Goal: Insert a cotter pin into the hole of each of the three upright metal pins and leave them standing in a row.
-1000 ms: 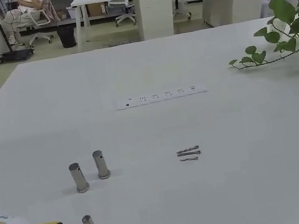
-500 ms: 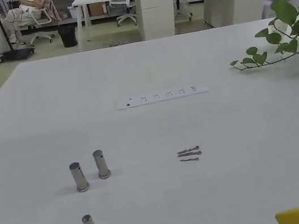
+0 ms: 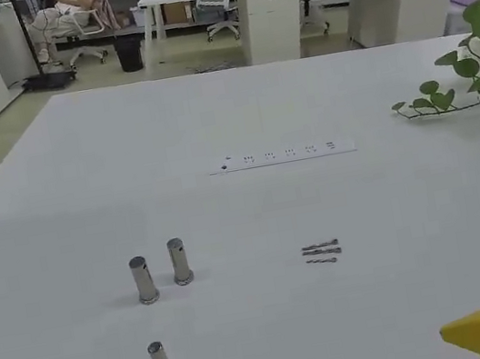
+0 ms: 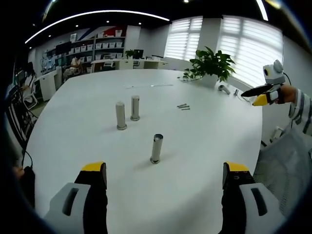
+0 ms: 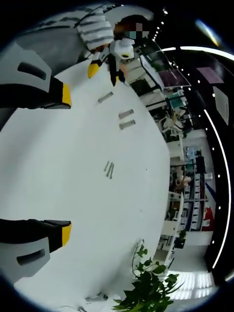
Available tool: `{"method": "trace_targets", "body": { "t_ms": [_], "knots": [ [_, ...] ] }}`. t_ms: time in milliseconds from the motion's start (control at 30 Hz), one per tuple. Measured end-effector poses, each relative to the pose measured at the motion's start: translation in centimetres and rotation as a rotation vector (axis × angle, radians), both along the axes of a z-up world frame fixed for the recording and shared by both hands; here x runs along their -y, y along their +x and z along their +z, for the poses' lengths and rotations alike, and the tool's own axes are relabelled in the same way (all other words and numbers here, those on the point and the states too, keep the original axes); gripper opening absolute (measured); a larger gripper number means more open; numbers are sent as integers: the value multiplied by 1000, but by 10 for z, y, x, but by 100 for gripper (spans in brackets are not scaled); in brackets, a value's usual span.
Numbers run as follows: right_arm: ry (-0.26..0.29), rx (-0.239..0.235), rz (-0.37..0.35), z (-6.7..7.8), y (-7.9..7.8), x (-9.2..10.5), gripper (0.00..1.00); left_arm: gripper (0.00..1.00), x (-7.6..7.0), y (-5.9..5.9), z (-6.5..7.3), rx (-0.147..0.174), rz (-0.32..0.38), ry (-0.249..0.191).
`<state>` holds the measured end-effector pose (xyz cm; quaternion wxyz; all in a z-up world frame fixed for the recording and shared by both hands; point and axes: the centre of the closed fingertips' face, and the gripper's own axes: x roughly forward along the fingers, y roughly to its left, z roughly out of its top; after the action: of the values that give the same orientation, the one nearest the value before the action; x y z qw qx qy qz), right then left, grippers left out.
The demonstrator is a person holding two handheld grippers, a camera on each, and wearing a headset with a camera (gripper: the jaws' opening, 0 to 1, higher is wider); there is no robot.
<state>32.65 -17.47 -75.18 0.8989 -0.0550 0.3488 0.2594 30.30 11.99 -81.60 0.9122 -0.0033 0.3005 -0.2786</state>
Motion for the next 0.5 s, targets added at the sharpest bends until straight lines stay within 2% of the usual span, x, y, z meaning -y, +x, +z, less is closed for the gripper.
{"method": "trace_targets", "body": {
  "t_ms": [267, 500],
  "knots": [
    [-62, -8, 137, 3, 19, -19, 93, 99, -5, -6, -3, -23, 11, -17],
    [-112, -28, 261, -2, 34, -34, 88, 99, -6, -8, -1, -29, 8, -35]
  ]
}}
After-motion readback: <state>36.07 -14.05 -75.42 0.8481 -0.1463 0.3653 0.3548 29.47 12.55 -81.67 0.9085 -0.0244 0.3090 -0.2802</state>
